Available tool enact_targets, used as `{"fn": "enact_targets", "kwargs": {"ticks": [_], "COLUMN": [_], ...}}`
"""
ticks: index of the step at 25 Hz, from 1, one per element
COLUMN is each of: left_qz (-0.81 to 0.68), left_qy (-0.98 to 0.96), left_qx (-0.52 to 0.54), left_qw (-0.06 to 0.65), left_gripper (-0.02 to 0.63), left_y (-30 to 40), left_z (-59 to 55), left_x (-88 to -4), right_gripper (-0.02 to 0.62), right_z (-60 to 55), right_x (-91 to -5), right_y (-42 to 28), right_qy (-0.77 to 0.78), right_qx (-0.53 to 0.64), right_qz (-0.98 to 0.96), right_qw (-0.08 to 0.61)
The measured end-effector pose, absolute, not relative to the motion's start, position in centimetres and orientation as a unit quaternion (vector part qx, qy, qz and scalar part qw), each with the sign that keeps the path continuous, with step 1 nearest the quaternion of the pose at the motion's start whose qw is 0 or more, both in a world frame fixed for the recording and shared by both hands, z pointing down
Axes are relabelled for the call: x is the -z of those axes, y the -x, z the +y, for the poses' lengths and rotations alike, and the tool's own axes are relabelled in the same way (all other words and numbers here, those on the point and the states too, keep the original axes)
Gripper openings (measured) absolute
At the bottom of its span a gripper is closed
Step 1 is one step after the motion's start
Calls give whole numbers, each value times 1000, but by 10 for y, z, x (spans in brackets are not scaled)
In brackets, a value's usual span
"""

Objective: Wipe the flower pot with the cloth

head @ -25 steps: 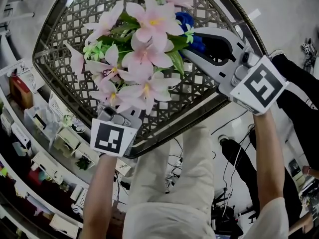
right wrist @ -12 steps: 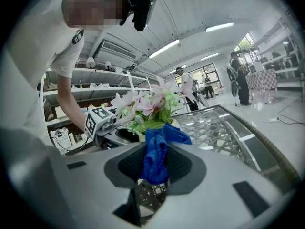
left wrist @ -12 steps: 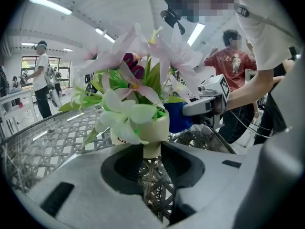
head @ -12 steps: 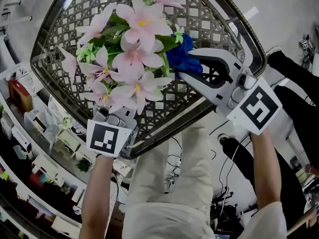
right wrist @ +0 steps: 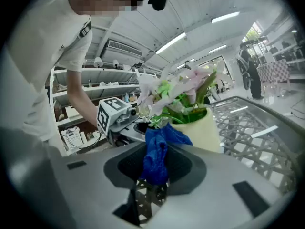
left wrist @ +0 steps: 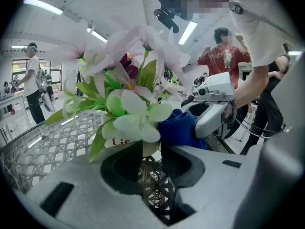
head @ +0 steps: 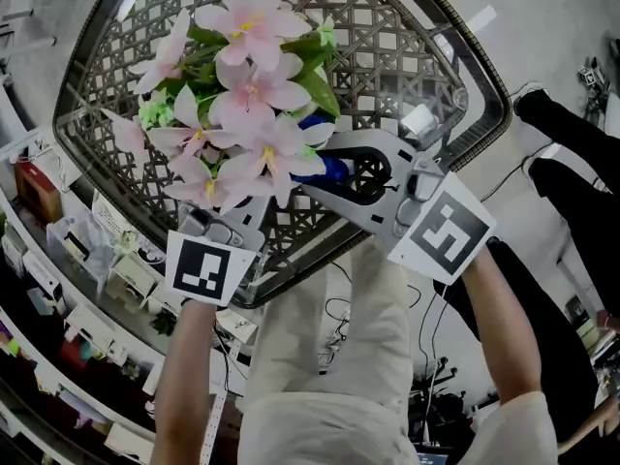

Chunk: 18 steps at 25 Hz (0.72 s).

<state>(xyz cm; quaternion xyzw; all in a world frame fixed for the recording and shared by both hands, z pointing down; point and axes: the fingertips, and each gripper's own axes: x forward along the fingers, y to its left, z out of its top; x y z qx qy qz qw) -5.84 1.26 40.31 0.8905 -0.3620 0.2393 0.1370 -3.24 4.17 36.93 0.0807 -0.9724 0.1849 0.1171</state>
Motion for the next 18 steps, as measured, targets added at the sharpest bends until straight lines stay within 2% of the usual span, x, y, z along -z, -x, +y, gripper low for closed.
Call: {"fn": "enact_targets", "kwargs": {"ticks": [10, 13, 18], "left_qz": [-376, -385, -386], "left_qy": [-885, -881, -867], "left_qx": [-225, -225, -240], "left_qw": [157, 160, 203], "left_gripper": [104, 44, 23], "left_y": [57, 58, 59], "left_z": [15, 16, 30], "left_x": [-400, -394, -392], "right_gripper": [118, 117, 117], "right_z": [38, 34, 35], "right_x": [-364, -361, -345], "right_y": [23, 14, -1], "right_qy": [-96, -124, -154], "right_qx": [-186, -194, -200], "right_qz": [-971, -965, -960], "right_qw": [115, 123, 120]}}
